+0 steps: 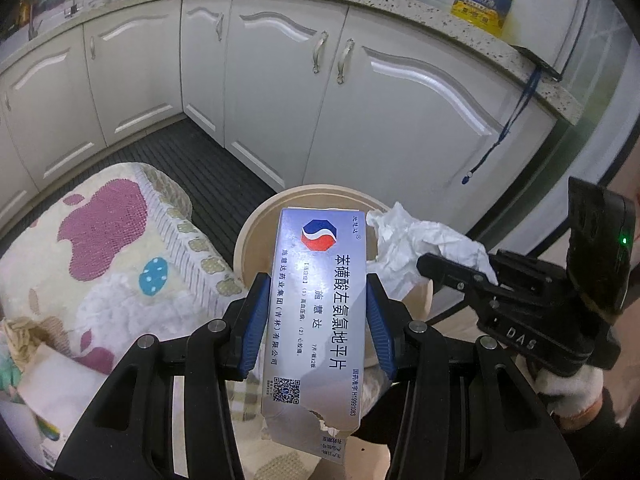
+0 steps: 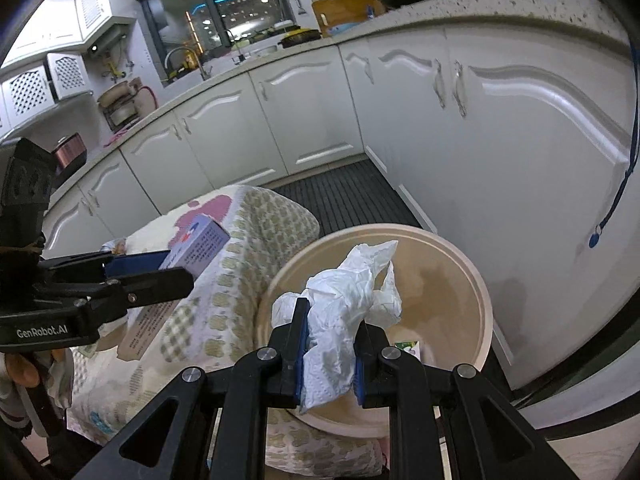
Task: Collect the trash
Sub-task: 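Carry the tissue and medicine box over the beige bin with both grippers, then open both grippers to drop the tissue and medicine box into the bin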
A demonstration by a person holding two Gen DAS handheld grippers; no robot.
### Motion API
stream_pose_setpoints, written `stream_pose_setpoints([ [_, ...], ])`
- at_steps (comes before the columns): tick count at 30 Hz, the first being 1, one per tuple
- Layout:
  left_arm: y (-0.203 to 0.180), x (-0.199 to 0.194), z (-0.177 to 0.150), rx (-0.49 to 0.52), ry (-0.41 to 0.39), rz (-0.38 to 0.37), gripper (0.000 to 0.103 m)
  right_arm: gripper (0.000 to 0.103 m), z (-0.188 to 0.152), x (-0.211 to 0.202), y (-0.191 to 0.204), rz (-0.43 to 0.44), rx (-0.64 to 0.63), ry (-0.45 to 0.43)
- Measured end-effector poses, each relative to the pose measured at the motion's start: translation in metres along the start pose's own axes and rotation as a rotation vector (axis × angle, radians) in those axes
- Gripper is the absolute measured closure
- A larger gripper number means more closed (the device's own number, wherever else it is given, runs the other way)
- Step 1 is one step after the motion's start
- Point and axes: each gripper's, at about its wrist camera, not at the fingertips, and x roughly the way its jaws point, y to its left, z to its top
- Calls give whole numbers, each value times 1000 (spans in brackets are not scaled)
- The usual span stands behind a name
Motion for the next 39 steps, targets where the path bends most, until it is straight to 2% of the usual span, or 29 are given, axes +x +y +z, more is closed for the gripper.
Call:
stream_pose_setpoints([
  [8, -3, 30, 4, -21, 34, -16, 59, 86, -8, 24, -17, -8, 49, 51],
  [15, -2, 53, 7, -58, 63, -51, 59, 86, -16, 35, -20, -31, 42, 86],
  [30, 6, 79, 11, -125, 65, -98, 58, 86, -22, 62, -29, -61, 69, 149],
  [31, 8, 80, 11, -133, 66, -98, 58, 79, -22, 65, -30, -64, 74, 156],
  [32, 9, 81, 11, -140, 69, -99, 57, 63, -22, 67, -30, -66, 77, 157],
  [33, 10, 81, 11, -146, 71, -101, 51, 57, -23, 68, -30, -71, 81, 157],
  [35, 12, 80, 10, -160, 69, -109, 40, 56, -23, 68, -31, -77, 86, 151],
  [39, 10, 75, 12, -163, 61, -121, 38, 56, -23, 64, -35, -83, 111, 159],
])
